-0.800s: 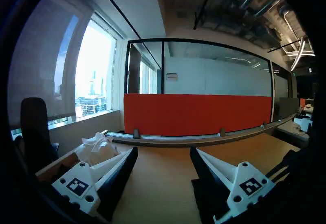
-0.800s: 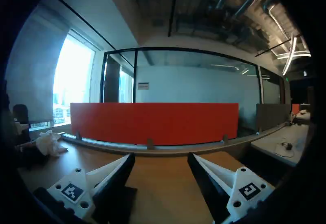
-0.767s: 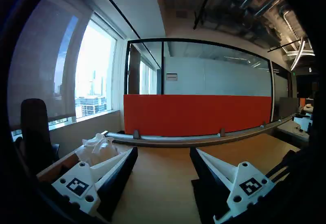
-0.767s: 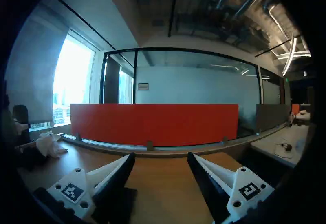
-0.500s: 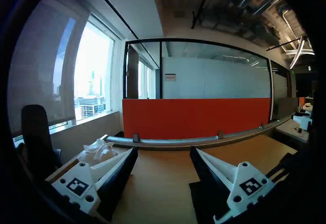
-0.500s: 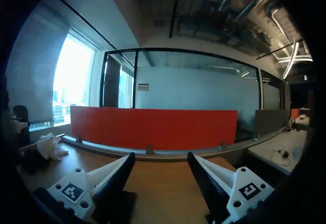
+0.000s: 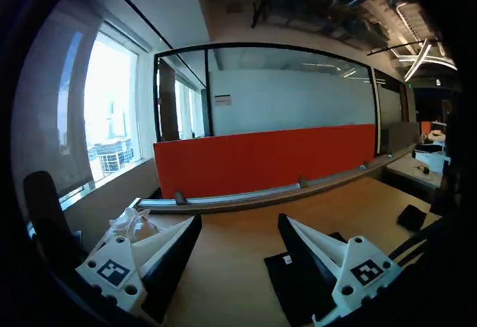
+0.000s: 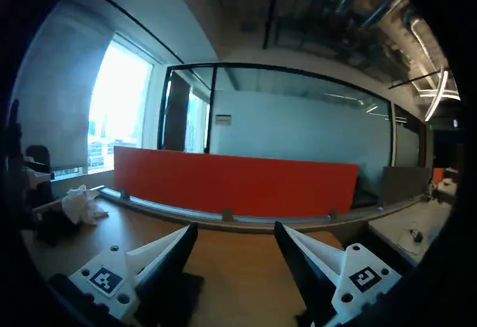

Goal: Fold towel

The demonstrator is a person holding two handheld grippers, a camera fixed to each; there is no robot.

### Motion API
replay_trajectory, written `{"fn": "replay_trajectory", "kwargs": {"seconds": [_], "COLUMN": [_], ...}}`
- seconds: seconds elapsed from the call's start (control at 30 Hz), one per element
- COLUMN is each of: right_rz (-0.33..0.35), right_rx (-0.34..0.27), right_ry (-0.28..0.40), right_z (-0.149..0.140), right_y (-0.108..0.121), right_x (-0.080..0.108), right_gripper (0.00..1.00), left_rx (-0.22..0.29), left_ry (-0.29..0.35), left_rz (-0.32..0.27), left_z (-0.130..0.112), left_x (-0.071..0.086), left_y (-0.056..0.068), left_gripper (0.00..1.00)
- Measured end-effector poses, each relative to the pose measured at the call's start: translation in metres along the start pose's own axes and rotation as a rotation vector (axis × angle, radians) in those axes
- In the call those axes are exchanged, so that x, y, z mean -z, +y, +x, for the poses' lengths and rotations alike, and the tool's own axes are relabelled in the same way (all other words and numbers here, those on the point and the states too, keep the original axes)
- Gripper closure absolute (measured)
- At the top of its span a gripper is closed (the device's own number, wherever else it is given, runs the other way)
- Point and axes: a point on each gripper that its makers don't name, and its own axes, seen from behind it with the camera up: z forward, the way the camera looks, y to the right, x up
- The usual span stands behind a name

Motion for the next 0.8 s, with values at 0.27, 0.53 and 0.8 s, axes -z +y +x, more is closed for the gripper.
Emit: {"fn": "replay_trajectory", "kwargs": {"seconds": [0.27,0.53,0.8], "right_rz": [0.183,0.295,0.369], "right_rx": [0.049,0.104,0.116], "right_ry": [-0.107,-0.192,-0.247], "right_z": [-0.017,-0.037,-0.059], "right_y": [-0.035,-0.057,-0.08], "right_x": [0.003,0.004,0.008], "right_gripper": [0.0,0.0,0.0], "left_rx": [-0.089,-0.118,-0.157], "left_ry": [-0.083,-0.143,-0.202], "left_rz": [-0.151,-0.255,-0.305], "left_z": [-0.016,-0.036,-0.065], "left_x": [-0.001,-0.002,-0.003], "left_y": [0.029,0.053,0.065], "left_gripper": [0.05,0.05,0.05]}}
